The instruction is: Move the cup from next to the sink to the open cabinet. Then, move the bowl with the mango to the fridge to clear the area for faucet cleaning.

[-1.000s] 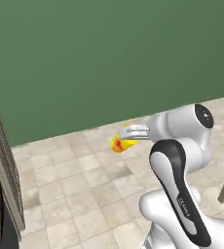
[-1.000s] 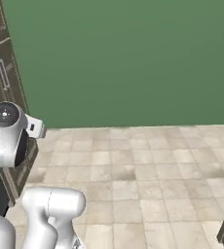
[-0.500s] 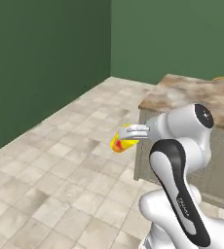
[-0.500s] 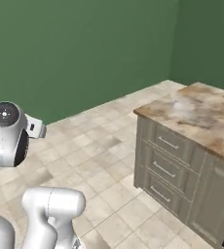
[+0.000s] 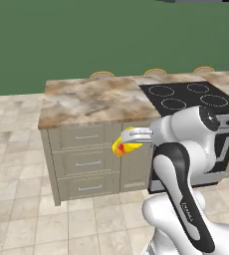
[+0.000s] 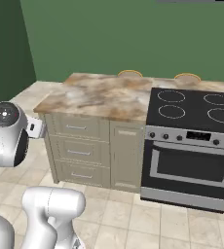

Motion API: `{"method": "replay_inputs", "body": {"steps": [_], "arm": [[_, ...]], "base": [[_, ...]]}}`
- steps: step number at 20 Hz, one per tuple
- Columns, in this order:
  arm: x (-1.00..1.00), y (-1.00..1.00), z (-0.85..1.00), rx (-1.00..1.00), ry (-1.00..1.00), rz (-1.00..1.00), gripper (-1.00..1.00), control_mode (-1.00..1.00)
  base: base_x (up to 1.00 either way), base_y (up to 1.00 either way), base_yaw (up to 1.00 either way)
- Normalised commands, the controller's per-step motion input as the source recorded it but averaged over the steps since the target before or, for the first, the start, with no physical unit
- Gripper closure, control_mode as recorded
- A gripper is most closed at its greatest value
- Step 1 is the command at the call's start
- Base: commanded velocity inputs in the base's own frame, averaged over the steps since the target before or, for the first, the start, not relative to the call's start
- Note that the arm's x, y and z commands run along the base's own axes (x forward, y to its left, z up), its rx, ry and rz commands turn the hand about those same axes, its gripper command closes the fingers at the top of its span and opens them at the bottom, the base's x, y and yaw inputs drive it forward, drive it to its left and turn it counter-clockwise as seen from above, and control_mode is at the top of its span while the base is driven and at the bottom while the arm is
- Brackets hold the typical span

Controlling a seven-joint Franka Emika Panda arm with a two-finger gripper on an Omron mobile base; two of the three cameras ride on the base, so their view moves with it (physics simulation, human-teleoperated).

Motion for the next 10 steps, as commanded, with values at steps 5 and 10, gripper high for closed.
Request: {"method": "replay_inputs", "body": {"steps": [5,10], "arm": [[0.0,0.0,0.0,0.0,0.0,0.0,1.0,1.0],[0.0,0.0,0.0,0.0,0.0,0.0,1.0,1.0]], "base": [[0.0,-0.12,-0.99],[0.06,-0.69,-0.92]]}}
